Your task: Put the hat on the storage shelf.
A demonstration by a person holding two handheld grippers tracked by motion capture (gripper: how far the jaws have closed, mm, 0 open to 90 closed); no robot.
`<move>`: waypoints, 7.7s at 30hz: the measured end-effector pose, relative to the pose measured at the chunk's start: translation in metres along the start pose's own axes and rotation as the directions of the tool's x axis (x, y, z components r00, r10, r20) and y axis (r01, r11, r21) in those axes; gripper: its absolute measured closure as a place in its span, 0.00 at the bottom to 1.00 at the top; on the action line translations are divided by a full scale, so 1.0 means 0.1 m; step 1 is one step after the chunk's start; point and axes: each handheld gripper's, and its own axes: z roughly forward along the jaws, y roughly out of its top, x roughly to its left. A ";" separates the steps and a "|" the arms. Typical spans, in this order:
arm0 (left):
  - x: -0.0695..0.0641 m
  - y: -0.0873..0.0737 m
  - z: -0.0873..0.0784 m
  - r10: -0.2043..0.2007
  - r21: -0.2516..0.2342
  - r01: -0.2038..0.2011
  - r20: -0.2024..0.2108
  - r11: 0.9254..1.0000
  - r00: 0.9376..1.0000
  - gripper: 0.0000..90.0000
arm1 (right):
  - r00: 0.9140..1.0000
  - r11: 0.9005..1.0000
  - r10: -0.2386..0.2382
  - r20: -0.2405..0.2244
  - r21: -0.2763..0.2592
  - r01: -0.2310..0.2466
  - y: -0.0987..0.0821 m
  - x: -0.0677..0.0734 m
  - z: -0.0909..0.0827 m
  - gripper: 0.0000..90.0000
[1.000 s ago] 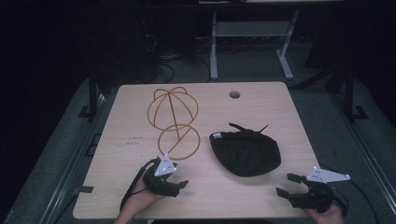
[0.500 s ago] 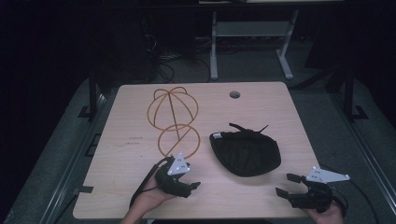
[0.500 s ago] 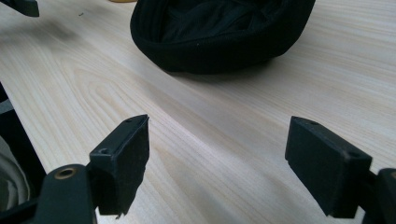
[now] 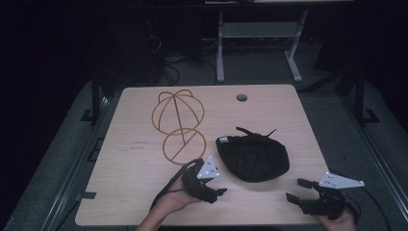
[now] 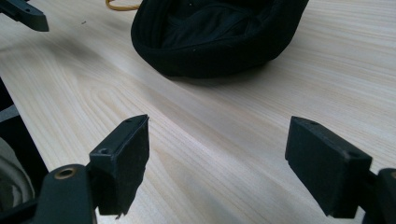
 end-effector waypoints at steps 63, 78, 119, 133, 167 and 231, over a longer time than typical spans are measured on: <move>-0.12 0.76 1.16 0.266 0.244 -0.300 0.165 0.922 0.950 0.70 | 1.000 1.000 -0.003 -0.026 -0.004 0.003 -0.02 -0.03 -0.02 0.24; -0.08 0.89 0.99 0.253 0.182 -0.283 0.171 0.942 0.952 0.91 | 1.000 1.000 -0.008 -0.014 -0.028 0.008 0.01 -0.01 -0.05 0.26; -0.06 1.54 0.07 0.235 -0.106 -0.210 0.418 0.972 0.877 0.91 | 0.998 0.973 -0.058 -0.038 -0.227 0.048 0.32 0.14 -0.11 0.26; -0.23 1.61 0.10 0.295 -0.119 -0.272 0.472 0.955 0.831 0.91 | 0.996 0.969 -0.066 -0.067 -0.243 0.048 0.29 0.11 -0.14 0.49; 0.01 1.22 -0.20 0.259 -0.078 -0.248 0.261 0.966 0.930 0.65 | 0.992 0.981 -0.032 -0.118 -0.192 0.009 0.50 0.14 -0.12 0.97; 0.35 -0.48 -0.59 0.044 -0.044 -0.044 -0.007 0.998 0.999 0.39 | 0.974 0.974 -0.189 -0.128 -0.154 0.169 2.15 0.26 -0.21 0.97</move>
